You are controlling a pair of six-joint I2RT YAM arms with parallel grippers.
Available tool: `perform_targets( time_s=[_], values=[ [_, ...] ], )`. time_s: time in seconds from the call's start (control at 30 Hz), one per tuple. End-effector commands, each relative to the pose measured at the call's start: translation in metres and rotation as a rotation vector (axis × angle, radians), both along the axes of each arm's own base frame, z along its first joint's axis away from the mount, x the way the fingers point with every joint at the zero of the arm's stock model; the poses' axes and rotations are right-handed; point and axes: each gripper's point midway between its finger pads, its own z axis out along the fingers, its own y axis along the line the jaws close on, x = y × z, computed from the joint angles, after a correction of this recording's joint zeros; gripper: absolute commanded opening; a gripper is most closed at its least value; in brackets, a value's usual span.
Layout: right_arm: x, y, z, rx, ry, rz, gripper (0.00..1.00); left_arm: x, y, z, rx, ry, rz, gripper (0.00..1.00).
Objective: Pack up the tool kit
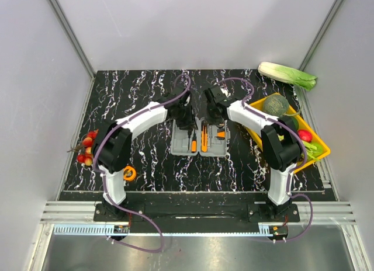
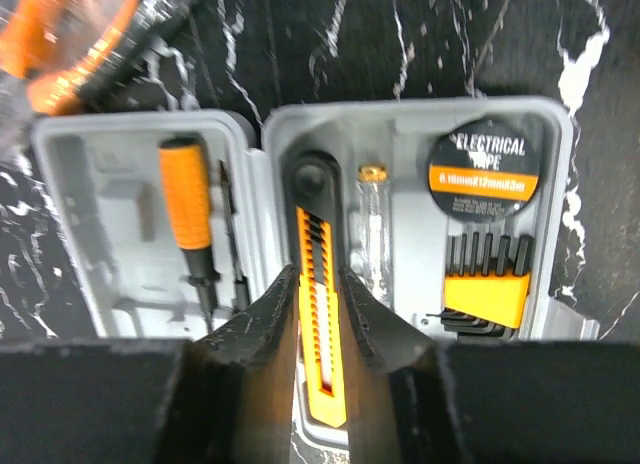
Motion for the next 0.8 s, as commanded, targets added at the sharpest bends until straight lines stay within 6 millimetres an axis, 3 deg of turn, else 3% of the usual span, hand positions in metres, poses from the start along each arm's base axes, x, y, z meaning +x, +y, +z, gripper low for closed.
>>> perform_targets(
  time_s=[0.0,0.2,0.4,0.6,0.77],
  values=[
    [0.019,-0.004,0.043,-0.042,-0.113,0.028,0.29,0.022,0.021,0.077,0.016,-0.231,0.059,0.33],
    [-0.002,0.000,0.024,-0.037,-0.045,0.094,0.29,0.026,0.066,0.091,0.038,-0.266,0.155,0.36],
    [-0.023,0.013,0.008,-0.041,-0.002,0.183,0.22,0.028,0.119,0.093,0.050,-0.275,0.259,0.37],
    [-0.030,0.021,-0.002,-0.044,0.021,0.224,0.16,0.017,0.149,0.068,0.059,-0.222,0.308,0.37],
    [-0.034,0.024,-0.015,-0.049,0.054,0.232,0.14,0.008,0.156,0.045,0.053,-0.156,0.315,0.37]
  ],
)
